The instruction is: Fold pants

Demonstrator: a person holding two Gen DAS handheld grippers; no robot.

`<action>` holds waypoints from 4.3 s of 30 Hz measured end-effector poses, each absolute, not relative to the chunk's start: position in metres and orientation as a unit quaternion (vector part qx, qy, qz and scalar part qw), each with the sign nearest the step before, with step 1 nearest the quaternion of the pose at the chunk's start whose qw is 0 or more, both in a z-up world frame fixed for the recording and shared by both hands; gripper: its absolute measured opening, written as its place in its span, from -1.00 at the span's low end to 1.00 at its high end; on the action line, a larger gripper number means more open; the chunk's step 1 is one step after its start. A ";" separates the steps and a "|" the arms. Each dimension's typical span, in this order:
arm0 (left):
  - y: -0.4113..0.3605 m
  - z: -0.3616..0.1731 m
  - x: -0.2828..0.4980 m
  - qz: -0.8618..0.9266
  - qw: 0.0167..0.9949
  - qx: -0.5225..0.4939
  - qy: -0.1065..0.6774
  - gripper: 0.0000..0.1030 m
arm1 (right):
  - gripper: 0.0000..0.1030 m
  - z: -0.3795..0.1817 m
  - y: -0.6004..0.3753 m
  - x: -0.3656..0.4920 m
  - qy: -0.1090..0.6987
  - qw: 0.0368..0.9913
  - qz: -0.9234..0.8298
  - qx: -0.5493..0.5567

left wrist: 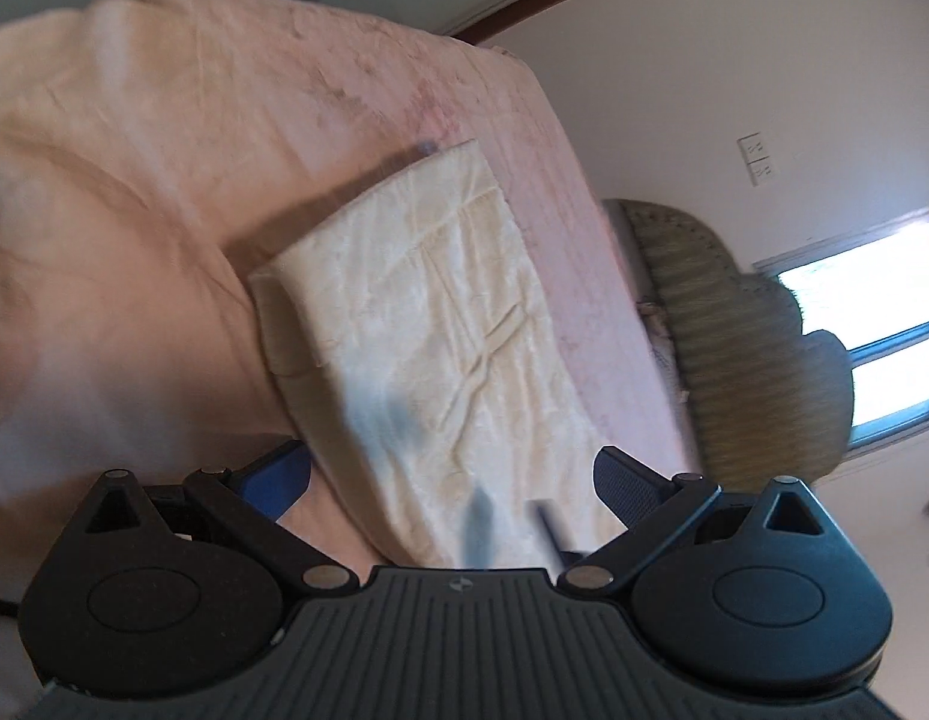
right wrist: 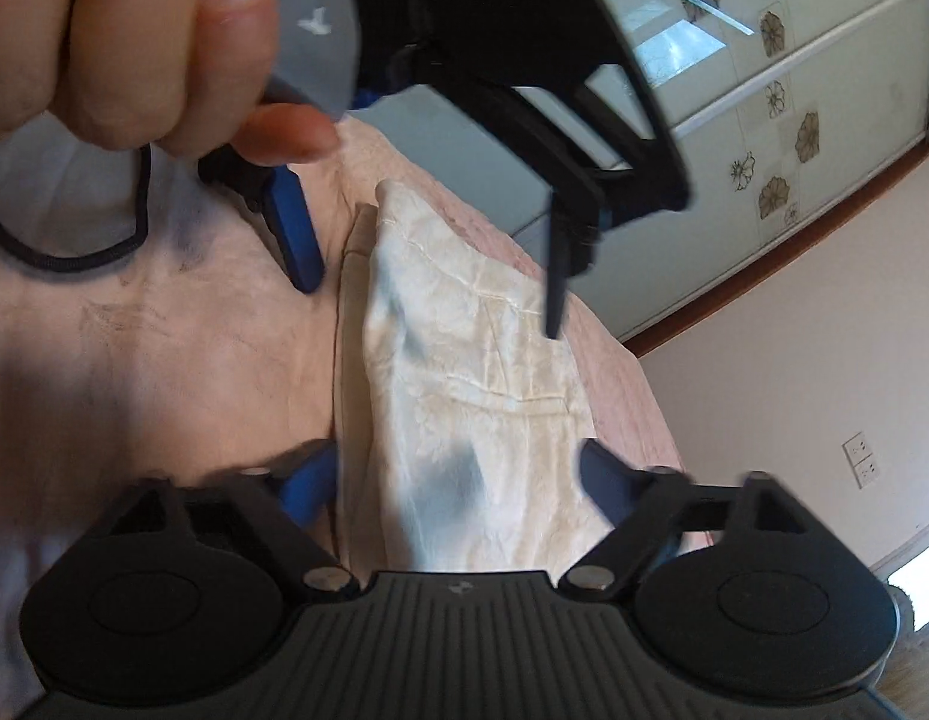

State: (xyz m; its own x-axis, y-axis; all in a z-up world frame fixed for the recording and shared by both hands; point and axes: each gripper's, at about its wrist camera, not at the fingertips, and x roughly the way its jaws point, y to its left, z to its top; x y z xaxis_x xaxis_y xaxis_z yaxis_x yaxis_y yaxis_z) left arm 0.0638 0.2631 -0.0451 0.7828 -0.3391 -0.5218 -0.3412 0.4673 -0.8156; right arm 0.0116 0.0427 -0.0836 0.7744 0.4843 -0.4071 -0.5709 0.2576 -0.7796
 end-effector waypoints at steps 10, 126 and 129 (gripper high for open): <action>0.267 -0.054 0.100 -0.004 0.788 -0.534 0.305 0.95 | -0.48 -0.030 0.024 0.056 0.127 0.853 0.374 -0.341; -0.024 -0.007 0.061 -0.247 0.923 0.018 0.296 0.58 | 0.52 -0.014 -0.340 0.026 0.295 0.934 0.150 0.132; -0.038 -0.008 0.059 -0.265 0.918 0.039 0.292 0.58 | 0.52 -0.010 -0.346 0.017 0.294 0.935 0.136 0.145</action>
